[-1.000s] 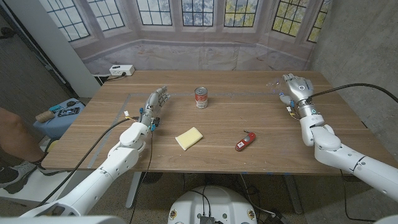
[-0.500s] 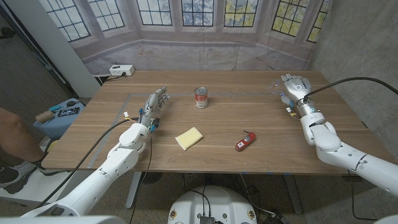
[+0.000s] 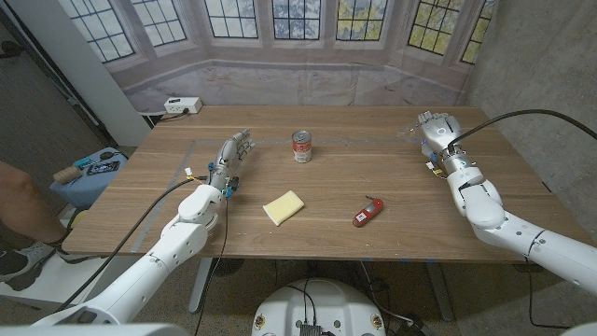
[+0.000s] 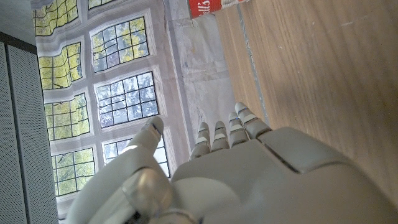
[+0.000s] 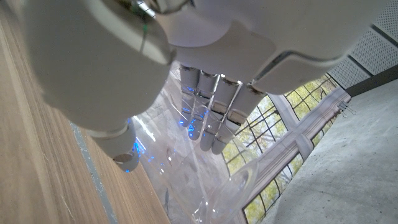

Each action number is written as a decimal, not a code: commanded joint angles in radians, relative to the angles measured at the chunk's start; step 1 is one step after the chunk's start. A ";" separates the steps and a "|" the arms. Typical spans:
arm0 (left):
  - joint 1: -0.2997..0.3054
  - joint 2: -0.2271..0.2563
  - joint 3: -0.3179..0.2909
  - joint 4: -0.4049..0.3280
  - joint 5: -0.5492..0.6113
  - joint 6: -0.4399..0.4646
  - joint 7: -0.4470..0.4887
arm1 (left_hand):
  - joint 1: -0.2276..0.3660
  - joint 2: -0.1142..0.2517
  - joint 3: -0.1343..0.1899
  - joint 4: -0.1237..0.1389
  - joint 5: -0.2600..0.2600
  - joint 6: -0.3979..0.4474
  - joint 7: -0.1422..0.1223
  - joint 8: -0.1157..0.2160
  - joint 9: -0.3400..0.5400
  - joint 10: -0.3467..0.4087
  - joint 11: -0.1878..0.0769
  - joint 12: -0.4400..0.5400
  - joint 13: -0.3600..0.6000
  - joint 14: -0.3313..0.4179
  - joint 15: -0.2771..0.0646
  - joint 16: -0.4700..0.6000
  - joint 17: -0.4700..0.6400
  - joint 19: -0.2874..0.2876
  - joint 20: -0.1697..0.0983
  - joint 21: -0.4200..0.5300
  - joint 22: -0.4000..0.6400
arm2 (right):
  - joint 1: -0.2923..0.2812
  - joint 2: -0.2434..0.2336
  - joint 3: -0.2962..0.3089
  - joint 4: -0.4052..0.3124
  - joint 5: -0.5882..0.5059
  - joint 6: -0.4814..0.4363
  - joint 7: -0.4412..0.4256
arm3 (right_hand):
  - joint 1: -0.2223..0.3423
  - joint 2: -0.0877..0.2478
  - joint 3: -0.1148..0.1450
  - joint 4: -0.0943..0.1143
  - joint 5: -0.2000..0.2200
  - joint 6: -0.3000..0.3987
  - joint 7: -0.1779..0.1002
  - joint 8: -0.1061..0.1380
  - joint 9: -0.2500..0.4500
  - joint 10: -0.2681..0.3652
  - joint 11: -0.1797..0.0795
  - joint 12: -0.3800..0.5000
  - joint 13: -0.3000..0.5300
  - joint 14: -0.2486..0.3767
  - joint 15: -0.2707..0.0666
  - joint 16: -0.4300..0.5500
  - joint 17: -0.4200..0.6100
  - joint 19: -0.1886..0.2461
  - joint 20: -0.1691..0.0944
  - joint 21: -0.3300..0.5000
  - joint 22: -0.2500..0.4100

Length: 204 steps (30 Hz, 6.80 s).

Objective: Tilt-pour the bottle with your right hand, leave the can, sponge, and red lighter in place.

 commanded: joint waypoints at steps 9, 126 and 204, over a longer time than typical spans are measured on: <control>0.012 0.020 -0.017 -0.013 0.000 -0.024 -0.012 | 0.012 -0.001 -0.003 -0.006 0.006 0.010 0.001 0.000 0.004 0.004 0.001 0.002 0.003 0.003 0.004 0.001 0.004 0.006 -0.001 0.001 0.005 | 0.053 0.023 -0.053 0.055 -0.155 -0.008 0.098 | 0.019 0.001 0.024 0.001 0.006 0.022 -0.009 0.005 0.002 0.021 -0.013 -0.003 -0.008 0.016 -0.117 -0.008 0.004 0.002 0.000 0.001 0.001; 0.061 0.050 -0.056 -0.072 0.003 -0.036 0.017 | 0.034 0.001 -0.011 -0.007 0.008 0.037 0.008 -0.001 0.005 0.017 0.005 0.001 0.003 0.005 0.005 0.001 0.005 0.009 0.002 0.000 0.005 | -0.031 0.139 0.062 0.037 0.228 0.002 -0.140 | -0.014 -0.019 0.081 0.010 0.018 0.054 0.002 0.007 -0.005 0.047 0.000 -0.001 -0.016 0.056 -0.108 -0.054 0.024 0.019 0.016 -0.005 -0.001; 0.065 0.079 -0.061 -0.094 -0.025 -0.018 -0.031 | 0.047 0.001 -0.019 -0.012 0.009 0.039 0.009 -0.002 0.005 0.018 0.006 -0.001 0.004 0.003 0.006 0.000 0.004 0.006 0.003 -0.001 0.005 | -0.117 0.459 0.381 -0.005 1.152 0.451 -0.410 | -0.019 -0.010 0.046 0.004 -0.005 0.052 0.024 -0.012 -0.014 0.044 0.036 -0.021 -0.047 0.034 -0.080 -0.042 0.093 -0.001 0.023 -0.008 0.001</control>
